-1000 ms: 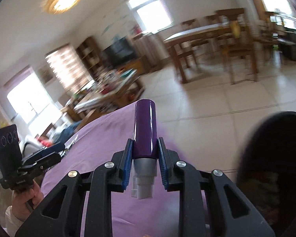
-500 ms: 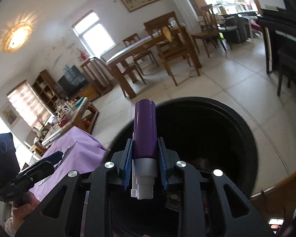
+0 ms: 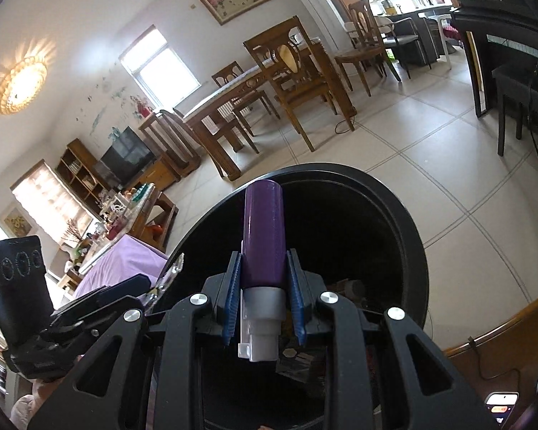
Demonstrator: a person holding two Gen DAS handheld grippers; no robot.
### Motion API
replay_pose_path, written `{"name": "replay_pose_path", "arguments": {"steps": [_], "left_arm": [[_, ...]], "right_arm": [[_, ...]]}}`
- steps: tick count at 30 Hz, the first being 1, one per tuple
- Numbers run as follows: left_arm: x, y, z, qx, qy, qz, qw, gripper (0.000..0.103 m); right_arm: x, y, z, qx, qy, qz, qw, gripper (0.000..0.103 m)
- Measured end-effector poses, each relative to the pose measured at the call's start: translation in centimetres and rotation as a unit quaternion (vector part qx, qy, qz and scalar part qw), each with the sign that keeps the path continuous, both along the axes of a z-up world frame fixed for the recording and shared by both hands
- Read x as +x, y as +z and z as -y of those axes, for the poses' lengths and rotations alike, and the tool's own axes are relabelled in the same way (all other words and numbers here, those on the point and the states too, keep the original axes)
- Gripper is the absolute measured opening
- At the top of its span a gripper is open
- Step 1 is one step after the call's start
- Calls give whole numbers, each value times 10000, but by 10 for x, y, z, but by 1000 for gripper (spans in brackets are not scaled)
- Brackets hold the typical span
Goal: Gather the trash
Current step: 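Carry the tube and battery card to the black bin and open both tools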
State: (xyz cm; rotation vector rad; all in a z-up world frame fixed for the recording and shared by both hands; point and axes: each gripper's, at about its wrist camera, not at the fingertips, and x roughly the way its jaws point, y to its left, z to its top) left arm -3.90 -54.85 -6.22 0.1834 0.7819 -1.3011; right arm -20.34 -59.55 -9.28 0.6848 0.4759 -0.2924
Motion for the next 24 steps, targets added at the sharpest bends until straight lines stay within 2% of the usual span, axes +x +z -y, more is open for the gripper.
{"name": "replay_pose_path", "arguments": {"steps": [6, 8, 12, 14, 15, 18, 20, 22, 24], "left_arm": [[-8, -1, 11, 93, 8, 32, 10000, 58], [-9, -4, 12, 134, 15, 47, 9999, 60], [-12, -5, 14, 219, -39, 101, 9997, 80], [-17, -4, 12, 249, -96, 168, 9995, 87], [-19, -4, 11, 268, -102, 215, 9994, 92], [-24, -1, 5, 248, -113, 298, 9992, 98], [-26, 2, -5, 192, -110, 310, 9993, 98], [-26, 6, -16, 132, -64, 298, 9994, 98], [-27, 10, -28, 87, 13, 306, 9995, 98]], "right_arm": [[-4, 0, 5, 71, -8, 44, 10000, 25], [-5, 0, 7, 99, -38, 66, 9999, 28], [-7, 2, 7, 106, -69, 75, 9999, 30], [-7, 3, 7, 132, -113, 84, 9998, 50], [-7, 4, 6, 147, -125, 98, 9998, 64], [-7, 8, 1, 133, -146, 127, 9997, 67], [-6, 10, -3, 103, -124, 105, 9998, 67], [-4, 12, -6, 71, -118, 80, 9999, 74], [-1, 15, -11, 50, -108, 78, 9999, 76]]}}
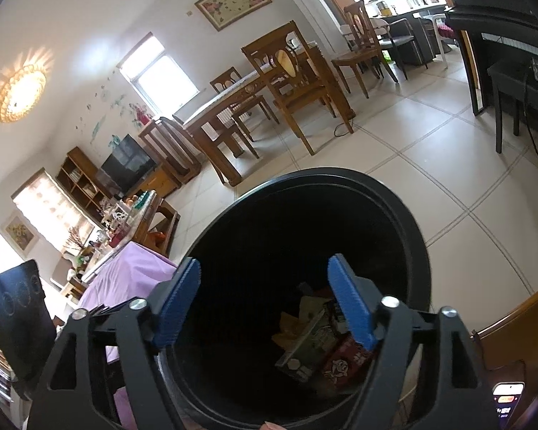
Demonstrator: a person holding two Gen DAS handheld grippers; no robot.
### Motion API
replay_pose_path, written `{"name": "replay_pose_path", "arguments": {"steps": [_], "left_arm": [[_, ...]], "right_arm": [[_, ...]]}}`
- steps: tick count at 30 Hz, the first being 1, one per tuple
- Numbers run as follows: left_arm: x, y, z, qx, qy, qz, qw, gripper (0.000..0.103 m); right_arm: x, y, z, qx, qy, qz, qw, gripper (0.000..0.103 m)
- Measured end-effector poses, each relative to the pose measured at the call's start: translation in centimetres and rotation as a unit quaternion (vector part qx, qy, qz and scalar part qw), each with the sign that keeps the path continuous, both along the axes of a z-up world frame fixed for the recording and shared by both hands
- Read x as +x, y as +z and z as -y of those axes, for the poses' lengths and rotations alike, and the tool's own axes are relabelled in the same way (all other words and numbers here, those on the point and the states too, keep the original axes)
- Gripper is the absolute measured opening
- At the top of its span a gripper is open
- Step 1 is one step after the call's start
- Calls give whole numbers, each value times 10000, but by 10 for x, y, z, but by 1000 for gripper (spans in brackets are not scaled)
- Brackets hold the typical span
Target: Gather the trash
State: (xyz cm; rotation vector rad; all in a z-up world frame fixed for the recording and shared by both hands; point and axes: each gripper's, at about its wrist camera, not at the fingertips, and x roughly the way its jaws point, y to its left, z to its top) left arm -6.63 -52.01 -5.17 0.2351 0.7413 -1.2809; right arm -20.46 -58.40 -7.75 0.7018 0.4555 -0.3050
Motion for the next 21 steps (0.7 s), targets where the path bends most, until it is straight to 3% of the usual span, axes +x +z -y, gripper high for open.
{"name": "replay_pose_path", "arguments": {"steps": [4, 7, 9, 12, 15, 21], "left_arm": [[4, 11, -43, -126, 308, 153, 9993, 98], [9, 20, -86, -238, 718, 383, 9964, 98], [12, 25, -120, -189, 1220, 752, 9895, 98], [21, 30, -165, -81, 1756, 989, 9795, 98], [33, 32, -226, -37, 2425, 1043, 9645, 98], [49, 34, -351, -34, 3982, 1270, 9085, 98]], "right_arm": [[8, 6, -14, -50, 21, -39, 10000, 85], [22, 10, -29, -23, 160, -106, 9998, 86], [36, 13, -45, -23, 341, -163, 9993, 90], [61, 22, -82, -212, 681, -277, 9971, 95], [93, 32, -129, -377, 1135, -295, 9924, 98], [152, 44, -223, -635, 1991, -200, 9777, 98]]}}
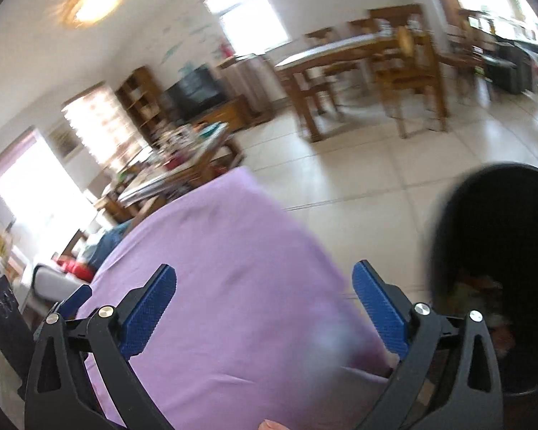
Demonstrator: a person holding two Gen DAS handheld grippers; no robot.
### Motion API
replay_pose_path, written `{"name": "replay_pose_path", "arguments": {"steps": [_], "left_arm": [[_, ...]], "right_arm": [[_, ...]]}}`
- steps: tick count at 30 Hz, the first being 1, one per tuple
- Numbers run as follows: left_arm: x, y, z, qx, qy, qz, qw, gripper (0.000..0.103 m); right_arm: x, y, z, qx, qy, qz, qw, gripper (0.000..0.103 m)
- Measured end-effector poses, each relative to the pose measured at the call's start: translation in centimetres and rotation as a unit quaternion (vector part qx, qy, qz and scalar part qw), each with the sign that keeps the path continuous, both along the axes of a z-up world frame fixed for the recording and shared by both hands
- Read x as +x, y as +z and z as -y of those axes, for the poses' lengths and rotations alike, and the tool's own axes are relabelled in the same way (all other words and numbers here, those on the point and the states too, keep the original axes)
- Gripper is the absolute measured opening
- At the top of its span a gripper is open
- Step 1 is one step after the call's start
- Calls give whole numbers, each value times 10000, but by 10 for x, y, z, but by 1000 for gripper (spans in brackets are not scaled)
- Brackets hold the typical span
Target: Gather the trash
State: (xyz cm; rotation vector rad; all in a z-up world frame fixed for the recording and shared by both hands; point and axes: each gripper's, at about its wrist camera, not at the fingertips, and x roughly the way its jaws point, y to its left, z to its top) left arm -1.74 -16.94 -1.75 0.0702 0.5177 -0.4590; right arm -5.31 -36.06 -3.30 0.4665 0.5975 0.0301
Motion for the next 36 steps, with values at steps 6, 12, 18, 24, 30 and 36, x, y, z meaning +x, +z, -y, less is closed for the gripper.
{"name": "replay_pose_path", "arguments": {"steps": [6, 12, 18, 24, 30, 36], "left_arm": [[7, -3, -89, 43, 1049, 14, 9945, 98], [13, 1, -123, -2, 1539, -51, 9881, 98], [20, 5, -130, 32, 1841, 36, 9829, 98], [16, 3, -131, 63, 1998, -2, 9798, 98], [11, 1, -138, -21, 2116, 73, 9773, 98], [10, 0, -137, -4, 2130, 112, 9770, 98]], "right_arm": [[40, -1, -98, -388, 565, 352, 9970, 98], [40, -5, -159, -1082, 492, 880, 9890, 98], [24, 9, -172, -1508, 261, 1565, 9757, 98], [20, 13, -177, -1500, 232, 1701, 9737, 98], [21, 12, -174, -1379, 197, 1772, 9743, 98], [19, 14, -177, -1408, 184, 1863, 9722, 98]]}}
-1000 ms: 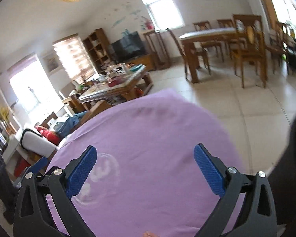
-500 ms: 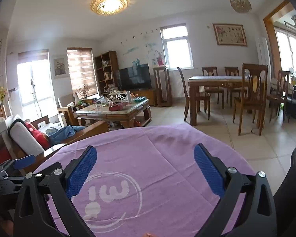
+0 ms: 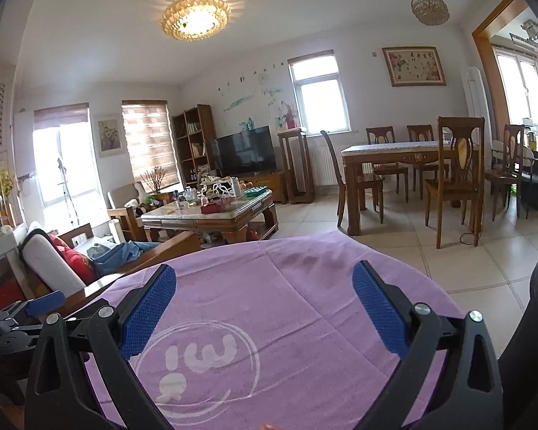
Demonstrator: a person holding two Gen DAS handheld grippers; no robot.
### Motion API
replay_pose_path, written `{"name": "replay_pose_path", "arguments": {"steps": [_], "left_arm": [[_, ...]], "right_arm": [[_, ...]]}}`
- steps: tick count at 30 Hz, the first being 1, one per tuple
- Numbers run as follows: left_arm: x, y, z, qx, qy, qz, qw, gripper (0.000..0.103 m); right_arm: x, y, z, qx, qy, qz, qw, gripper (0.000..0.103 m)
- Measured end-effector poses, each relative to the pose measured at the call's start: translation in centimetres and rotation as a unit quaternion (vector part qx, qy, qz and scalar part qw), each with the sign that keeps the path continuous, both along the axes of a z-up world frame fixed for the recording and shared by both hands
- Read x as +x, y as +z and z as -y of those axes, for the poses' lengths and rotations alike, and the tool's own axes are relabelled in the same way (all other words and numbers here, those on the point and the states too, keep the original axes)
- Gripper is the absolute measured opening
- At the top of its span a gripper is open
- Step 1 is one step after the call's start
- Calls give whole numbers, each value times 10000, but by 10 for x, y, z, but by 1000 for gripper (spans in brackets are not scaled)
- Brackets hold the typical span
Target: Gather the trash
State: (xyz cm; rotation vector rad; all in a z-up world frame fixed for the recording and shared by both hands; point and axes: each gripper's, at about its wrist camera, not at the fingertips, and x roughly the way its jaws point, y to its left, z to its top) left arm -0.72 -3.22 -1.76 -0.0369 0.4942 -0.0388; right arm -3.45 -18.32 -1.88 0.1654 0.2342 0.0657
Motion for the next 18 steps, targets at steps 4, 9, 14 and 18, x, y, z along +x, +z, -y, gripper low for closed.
{"name": "replay_pose_path", "arguments": {"steps": [4, 9, 14, 18], "left_arm": [[-1, -1, -2, 2, 17, 3, 10000, 98], [-2, -1, -1, 11, 33, 52, 10000, 98], [-4, 0, -3, -87, 31, 74, 9999, 98], [-5, 1, -3, -188, 22, 47, 9998, 98]], "right_arm": [[0, -1, -1, 14, 2, 2, 10000, 98], [1, -1, 2, 129, 3, -16, 9999, 98], [2, -1, 2, 155, -9, -12, 9999, 98], [3, -1, 1, 145, -9, -9, 9999, 98]]}}
